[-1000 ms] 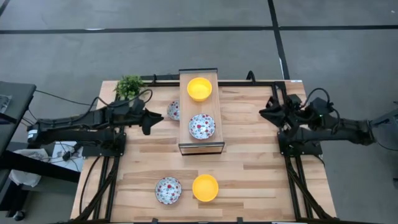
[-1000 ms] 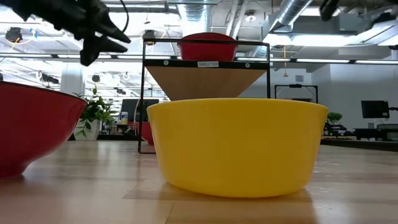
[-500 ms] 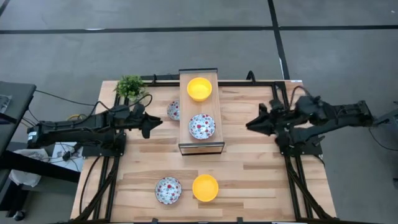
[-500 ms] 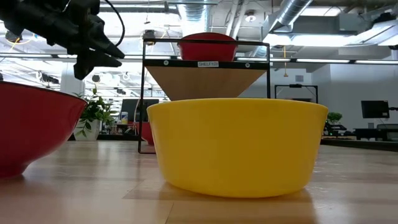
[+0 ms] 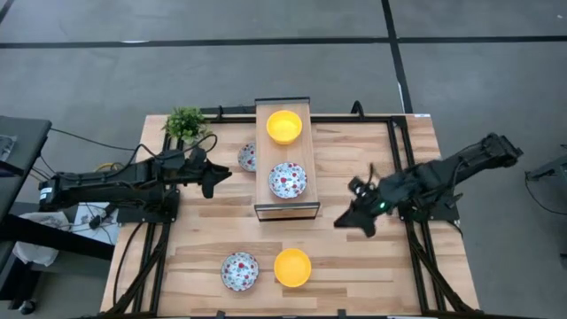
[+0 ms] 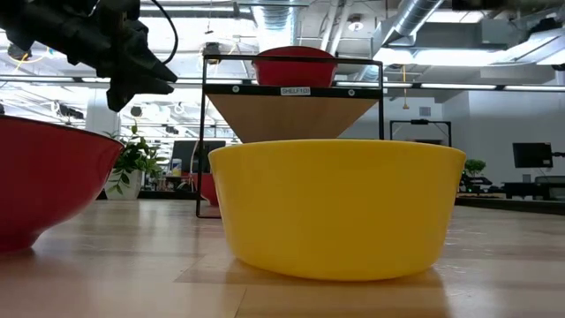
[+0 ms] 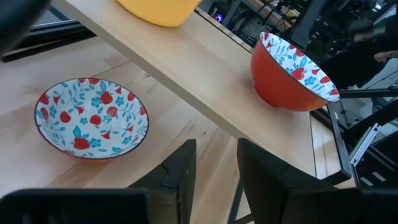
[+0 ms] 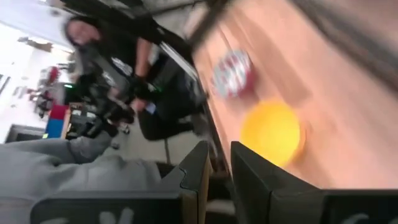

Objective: Pick & Place Mini bowls
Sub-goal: Stack the yellow bowl on top of the yellow bowls on the shelf

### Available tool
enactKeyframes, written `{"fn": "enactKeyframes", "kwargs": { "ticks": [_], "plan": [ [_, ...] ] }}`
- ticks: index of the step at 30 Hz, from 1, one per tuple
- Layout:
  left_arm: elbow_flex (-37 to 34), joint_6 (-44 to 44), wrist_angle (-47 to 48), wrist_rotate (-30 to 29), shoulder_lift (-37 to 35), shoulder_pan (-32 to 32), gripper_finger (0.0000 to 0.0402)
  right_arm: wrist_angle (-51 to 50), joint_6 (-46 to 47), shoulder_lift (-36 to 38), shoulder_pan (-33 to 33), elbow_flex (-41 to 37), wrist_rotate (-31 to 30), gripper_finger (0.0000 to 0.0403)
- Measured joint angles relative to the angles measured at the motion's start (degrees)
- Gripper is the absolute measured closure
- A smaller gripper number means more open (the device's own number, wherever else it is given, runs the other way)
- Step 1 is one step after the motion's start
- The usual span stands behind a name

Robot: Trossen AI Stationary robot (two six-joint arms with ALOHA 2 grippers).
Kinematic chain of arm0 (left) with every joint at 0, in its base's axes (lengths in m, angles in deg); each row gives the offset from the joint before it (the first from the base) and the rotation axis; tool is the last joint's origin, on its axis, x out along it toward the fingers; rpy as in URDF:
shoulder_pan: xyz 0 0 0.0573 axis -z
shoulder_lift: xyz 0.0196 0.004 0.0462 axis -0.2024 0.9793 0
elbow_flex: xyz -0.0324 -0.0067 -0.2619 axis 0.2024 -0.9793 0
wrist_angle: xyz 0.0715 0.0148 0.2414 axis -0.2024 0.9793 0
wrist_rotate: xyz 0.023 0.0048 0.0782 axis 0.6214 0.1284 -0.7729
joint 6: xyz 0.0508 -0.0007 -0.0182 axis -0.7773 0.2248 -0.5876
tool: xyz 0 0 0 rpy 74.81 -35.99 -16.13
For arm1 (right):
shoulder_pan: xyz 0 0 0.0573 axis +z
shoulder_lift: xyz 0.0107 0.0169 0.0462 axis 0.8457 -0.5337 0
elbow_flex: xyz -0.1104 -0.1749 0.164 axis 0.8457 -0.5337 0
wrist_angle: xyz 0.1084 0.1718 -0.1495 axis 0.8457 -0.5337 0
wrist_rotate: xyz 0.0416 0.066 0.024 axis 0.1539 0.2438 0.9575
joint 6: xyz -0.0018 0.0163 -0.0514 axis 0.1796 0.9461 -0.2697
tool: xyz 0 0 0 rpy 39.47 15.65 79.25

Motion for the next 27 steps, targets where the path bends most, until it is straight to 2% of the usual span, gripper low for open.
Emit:
{"fn": "enactKeyframes", "kwargs": {
  "ticks": [6,12,21,27],
  "plan": [
    [0.0,-1.8,0.0,0.0,0.0,0.0,0.0286,-2.5,15.7,-7.5,4.9,0.0,0.5,0.0345],
    [0.0,-2.0,0.0,0.0,0.0,0.0,0.0286,-1.9,25.4,-14.3,7.4,0.0,1.4,0.0345],
    [0.0,-2.0,0.0,0.0,0.0,0.0,0.0286,8.3,30.4,-23.6,7.7,0.0,1.6,0.0345],
    [0.0,-2.0,0.0,0.0,0.0,0.0,0.0286,9.2,36.2,-28.6,8.0,0.0,1.3,0.0345]
  ]
}}
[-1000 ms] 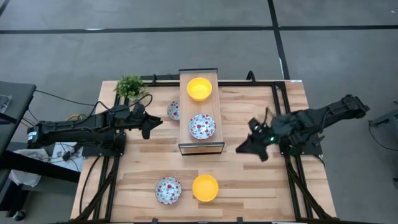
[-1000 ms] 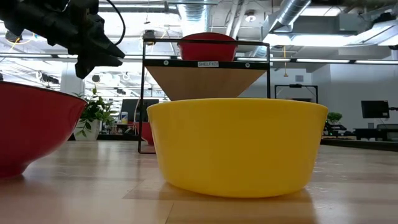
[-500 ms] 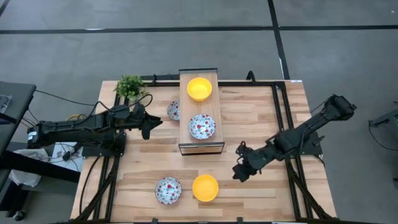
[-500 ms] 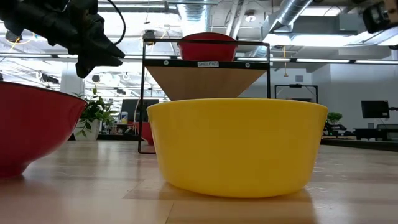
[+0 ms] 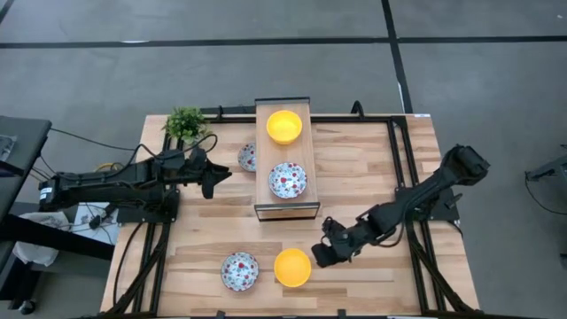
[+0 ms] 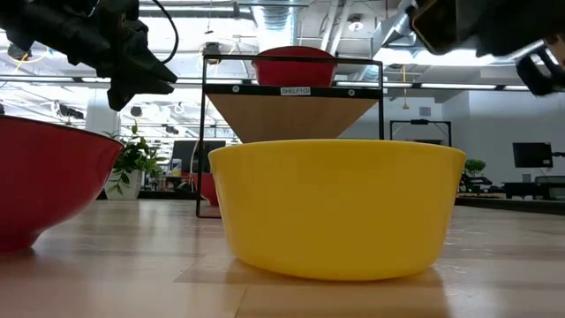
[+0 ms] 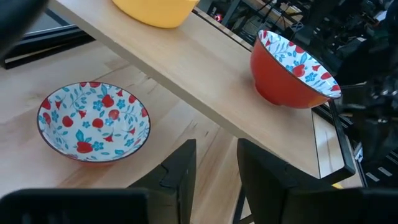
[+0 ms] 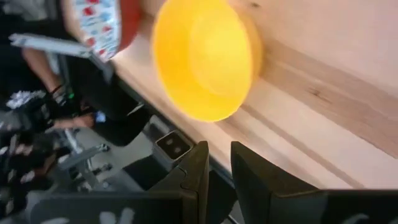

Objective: Pick & Place Mini bowls
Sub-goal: Stack the yellow bowl on top of the yellow bowls on the shelf

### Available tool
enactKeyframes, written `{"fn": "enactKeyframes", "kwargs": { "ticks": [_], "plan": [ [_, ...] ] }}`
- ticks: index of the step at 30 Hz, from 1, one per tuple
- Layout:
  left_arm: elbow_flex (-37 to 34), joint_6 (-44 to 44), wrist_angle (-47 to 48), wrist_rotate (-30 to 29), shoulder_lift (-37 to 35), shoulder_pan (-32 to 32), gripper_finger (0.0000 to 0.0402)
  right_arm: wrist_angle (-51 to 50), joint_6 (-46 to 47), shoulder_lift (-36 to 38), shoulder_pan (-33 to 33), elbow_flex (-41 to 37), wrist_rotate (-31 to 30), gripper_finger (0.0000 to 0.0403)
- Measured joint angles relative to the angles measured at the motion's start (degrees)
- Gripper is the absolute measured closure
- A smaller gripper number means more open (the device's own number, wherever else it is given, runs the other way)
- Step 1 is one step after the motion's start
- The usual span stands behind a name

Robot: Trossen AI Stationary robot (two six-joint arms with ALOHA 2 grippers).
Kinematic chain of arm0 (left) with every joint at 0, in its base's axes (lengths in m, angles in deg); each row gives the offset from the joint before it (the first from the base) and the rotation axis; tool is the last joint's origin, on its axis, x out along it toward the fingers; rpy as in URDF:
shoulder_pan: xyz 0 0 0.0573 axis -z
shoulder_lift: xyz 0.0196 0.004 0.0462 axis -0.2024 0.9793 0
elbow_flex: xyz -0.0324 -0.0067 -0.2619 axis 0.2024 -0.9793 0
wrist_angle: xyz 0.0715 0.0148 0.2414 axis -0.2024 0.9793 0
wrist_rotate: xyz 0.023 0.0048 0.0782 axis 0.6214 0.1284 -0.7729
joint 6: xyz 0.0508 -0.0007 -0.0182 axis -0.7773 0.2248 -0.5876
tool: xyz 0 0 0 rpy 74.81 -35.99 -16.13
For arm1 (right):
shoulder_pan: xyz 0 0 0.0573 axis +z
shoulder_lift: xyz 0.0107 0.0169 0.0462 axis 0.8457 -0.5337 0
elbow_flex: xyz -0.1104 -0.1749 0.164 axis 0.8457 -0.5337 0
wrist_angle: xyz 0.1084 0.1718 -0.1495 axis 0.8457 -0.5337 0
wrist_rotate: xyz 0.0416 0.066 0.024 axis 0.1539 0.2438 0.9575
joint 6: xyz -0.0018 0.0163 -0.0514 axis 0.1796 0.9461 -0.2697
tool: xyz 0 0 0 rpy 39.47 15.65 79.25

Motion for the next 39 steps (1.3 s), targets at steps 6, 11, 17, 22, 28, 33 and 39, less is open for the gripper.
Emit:
{"fn": "enactKeyframes", "kwargs": {
  "ticks": [6,11,17,22,28,33,39],
  "plan": [
    [0.0,0.0,0.0,0.0,0.0,0.0,0.0286,3.4,3.4,-4.0,0.4,0.2,-5.7,0.0345],
    [0.0,0.0,0.0,0.1,0.0,0.0,0.0286,3.2,3.6,-7.8,0.4,3.3,-7.4,0.0345],
    [0.0,0.0,0.0,1.5,0.1,0.0,0.0286,3.0,5.4,-11.1,0.8,4.8,-7.5,0.0345],
    [0.0,0.0,0.0,1.9,0.1,0.0,0.0286,3.0,6.9,-11.6,1.8,4.8,-7.7,0.0340],
    [0.0,0.0,0.0,2.2,0.1,0.0,0.0286,2.5,6.8,-11.6,2.3,4.8,-7.7,0.0329],
    [0.0,0.0,0.0,2.2,0.1,0.0,0.0286,2.4,5.2,-11.6,2.2,4.8,-7.8,0.0326],
    [0.0,0.0,0.0,2.2,0.1,0.0,0.0286,0.5,5.4,-11.5,2.2,4.8,-9.2,0.0326]
  ]
}}
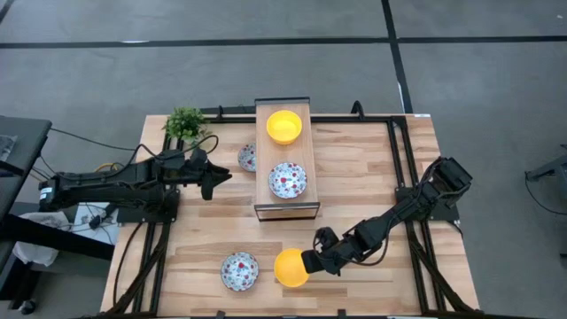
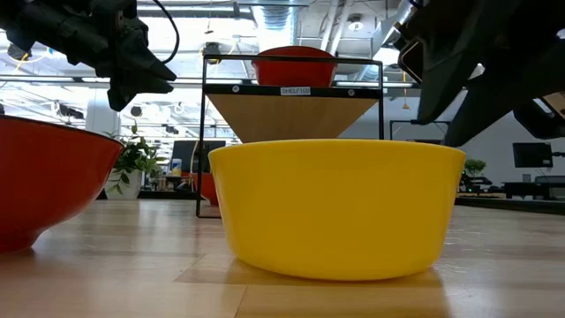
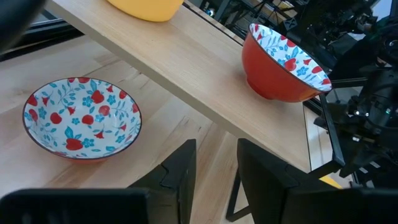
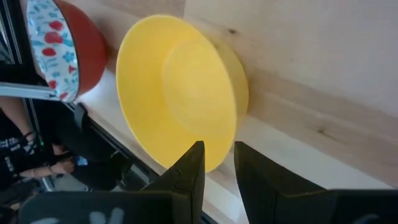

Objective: Pick & Place Mini bowls
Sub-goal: Stack the yellow bowl on top of the yellow bowls on the shelf

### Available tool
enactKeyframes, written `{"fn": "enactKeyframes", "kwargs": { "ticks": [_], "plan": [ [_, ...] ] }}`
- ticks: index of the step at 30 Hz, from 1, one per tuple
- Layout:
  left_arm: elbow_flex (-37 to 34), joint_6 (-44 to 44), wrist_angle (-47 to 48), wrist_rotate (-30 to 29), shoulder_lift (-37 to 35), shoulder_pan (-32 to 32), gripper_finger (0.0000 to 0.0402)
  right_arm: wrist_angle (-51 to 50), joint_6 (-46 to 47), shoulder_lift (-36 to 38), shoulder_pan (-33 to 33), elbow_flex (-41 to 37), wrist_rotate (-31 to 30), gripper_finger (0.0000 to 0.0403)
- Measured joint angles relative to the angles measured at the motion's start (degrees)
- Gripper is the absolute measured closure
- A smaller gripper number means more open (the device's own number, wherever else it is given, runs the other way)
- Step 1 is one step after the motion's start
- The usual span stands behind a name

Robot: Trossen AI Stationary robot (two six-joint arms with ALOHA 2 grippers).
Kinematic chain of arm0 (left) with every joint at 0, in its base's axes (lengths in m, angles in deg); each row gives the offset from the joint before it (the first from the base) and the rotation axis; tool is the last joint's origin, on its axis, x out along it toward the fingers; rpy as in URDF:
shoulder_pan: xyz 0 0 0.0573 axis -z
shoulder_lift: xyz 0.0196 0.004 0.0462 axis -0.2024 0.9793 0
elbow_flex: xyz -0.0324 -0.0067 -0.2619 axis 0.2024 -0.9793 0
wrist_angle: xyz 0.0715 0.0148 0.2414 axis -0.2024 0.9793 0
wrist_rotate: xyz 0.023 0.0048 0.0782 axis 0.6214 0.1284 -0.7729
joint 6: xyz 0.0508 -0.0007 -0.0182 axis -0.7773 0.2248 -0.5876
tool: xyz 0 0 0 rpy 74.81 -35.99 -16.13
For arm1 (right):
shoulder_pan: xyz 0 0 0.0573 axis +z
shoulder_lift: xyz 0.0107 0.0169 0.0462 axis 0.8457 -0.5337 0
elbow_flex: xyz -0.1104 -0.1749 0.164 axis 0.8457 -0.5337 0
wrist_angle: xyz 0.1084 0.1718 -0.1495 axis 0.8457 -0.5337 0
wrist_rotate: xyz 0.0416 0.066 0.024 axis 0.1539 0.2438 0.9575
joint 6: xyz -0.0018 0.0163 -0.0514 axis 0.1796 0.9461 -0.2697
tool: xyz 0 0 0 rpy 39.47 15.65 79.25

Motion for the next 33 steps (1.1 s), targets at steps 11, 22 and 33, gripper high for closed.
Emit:
{"fn": "enactKeyframes", "kwargs": {
  "ticks": [11,22,33],
  "plan": [
    [0.0,0.0,0.0,0.0,0.0,0.0,0.0286,-0.1,-1.6,0.0,-0.7,0.0,-0.1,0.0326],
    [0.0,0.0,0.0,0.0,0.0,0.0,0.0286,-0.6,-5.0,0.0,-1.7,0.0,-0.1,0.0325],
    [0.0,0.0,0.0,0.0,0.0,0.0,0.0286,0.6,-6.5,0.0,-1.9,0.0,0.0,0.0325]
  ]
}}
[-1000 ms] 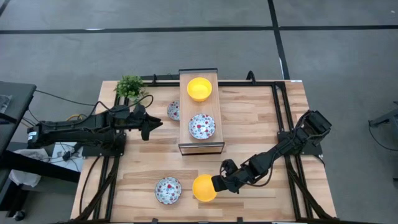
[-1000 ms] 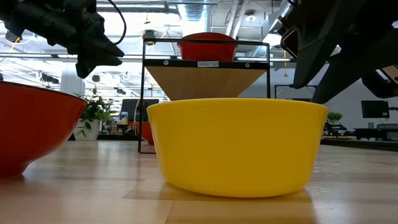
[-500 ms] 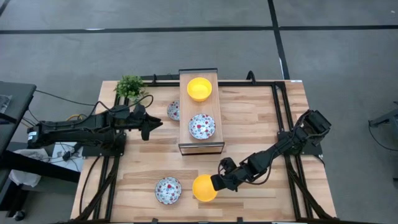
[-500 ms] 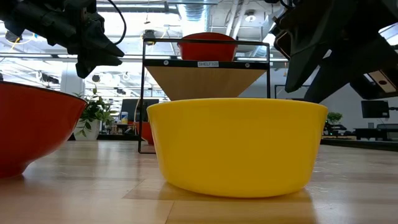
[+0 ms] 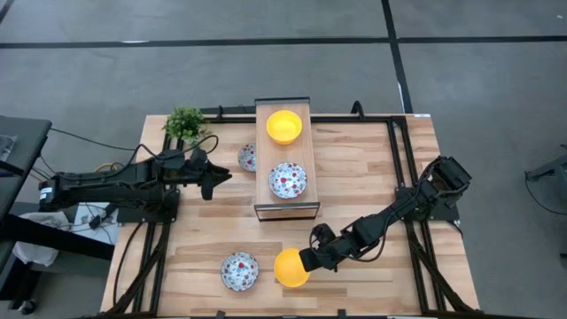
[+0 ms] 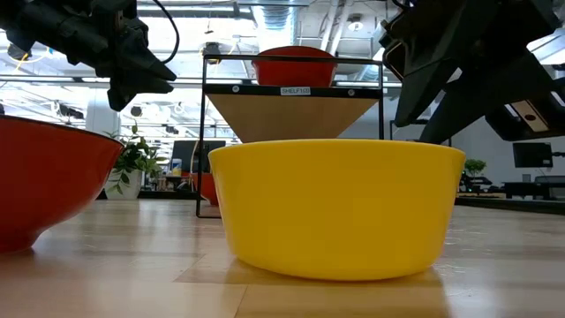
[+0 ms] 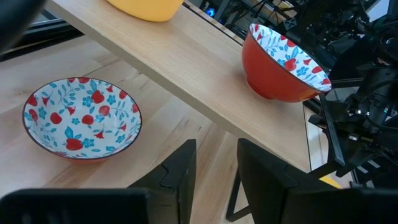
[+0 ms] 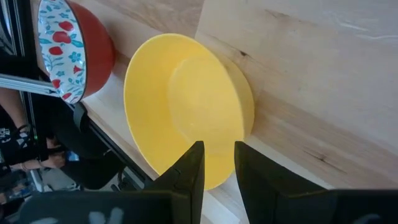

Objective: Pick & Place Mini bowls
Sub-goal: Stack the yellow bowl on top of the yellow bowls on the shelf

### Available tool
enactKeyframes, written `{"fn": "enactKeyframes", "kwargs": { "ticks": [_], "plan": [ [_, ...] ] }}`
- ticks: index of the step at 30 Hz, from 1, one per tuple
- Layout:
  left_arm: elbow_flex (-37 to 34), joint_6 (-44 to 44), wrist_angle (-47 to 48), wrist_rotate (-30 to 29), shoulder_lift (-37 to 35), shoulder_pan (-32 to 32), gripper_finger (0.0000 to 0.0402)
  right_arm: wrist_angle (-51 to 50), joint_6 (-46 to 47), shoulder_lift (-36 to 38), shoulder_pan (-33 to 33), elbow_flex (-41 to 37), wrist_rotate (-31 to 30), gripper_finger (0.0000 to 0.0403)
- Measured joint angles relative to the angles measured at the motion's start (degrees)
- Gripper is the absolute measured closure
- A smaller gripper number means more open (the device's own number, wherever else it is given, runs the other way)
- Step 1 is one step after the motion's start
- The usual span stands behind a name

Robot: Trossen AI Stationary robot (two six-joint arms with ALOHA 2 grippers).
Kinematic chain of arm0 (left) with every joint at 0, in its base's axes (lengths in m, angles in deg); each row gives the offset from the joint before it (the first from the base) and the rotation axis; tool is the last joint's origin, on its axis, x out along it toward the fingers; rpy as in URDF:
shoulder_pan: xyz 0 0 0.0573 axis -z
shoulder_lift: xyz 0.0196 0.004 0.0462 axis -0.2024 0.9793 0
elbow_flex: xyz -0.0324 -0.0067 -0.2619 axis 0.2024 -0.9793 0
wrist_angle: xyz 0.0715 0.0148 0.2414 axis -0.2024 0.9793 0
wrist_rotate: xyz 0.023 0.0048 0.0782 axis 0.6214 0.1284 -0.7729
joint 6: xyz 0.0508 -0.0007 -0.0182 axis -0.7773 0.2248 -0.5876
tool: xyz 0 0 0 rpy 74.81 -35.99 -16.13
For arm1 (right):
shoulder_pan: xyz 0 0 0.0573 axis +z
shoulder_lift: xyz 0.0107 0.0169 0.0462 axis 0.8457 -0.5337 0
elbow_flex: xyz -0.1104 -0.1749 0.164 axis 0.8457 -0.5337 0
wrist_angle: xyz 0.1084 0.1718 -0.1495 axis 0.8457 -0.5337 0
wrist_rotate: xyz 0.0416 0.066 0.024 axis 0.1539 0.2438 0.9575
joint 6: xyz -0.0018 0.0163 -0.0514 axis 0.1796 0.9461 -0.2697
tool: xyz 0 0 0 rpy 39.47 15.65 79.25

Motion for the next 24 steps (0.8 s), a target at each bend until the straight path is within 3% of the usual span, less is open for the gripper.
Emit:
{"fn": "enactKeyframes", "kwargs": {
  "ticks": [15,24],
  "plan": [
    [0.0,-2.6,0.0,0.0,0.0,0.0,0.0286,0.6,0.1,0.0,-0.4,0.0,0.5,0.0318],
    [0.0,-2.6,0.0,0.0,0.0,0.0,0.0286,0.0,0.6,0.0,-1.0,0.0,0.9,0.0203]
  ]
}}
